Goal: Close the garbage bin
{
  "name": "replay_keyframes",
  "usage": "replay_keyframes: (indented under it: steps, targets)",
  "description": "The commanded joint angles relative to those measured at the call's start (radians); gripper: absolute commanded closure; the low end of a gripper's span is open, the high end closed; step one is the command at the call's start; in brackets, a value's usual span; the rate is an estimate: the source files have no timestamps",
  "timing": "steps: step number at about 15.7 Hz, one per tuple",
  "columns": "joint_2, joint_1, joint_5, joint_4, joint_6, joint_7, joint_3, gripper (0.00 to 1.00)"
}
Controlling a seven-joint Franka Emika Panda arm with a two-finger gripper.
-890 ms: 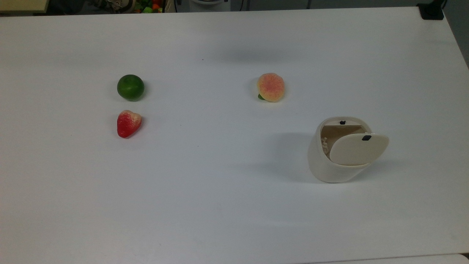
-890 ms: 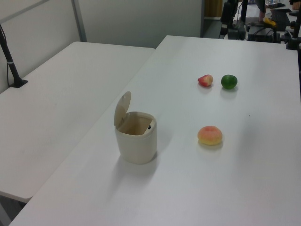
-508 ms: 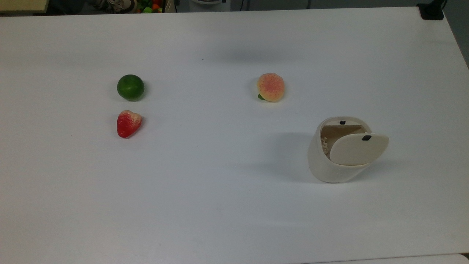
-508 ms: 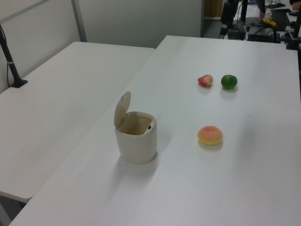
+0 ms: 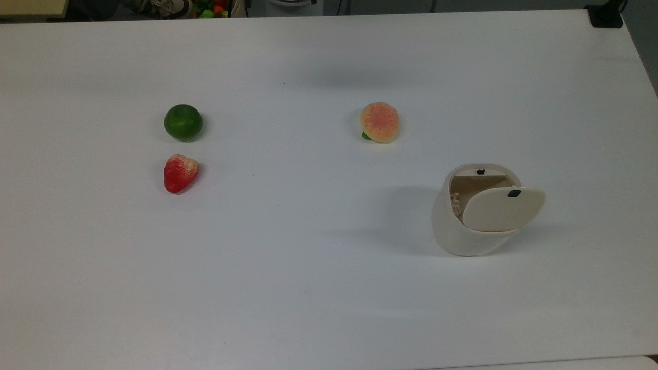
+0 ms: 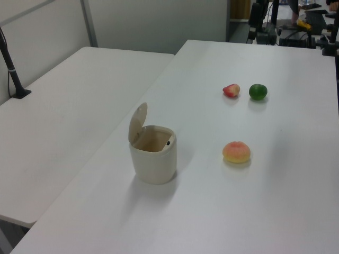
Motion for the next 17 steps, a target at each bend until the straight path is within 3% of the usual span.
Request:
replay_keyframes:
  steps: [1,17]
  targets:
    - [-0.014,0.008,0.007,-0.023,0.012,-0.007,-0.011,0.0]
    - [-0.014,0.019,0.008,-0.026,0.014,0.007,-0.009,0.0]
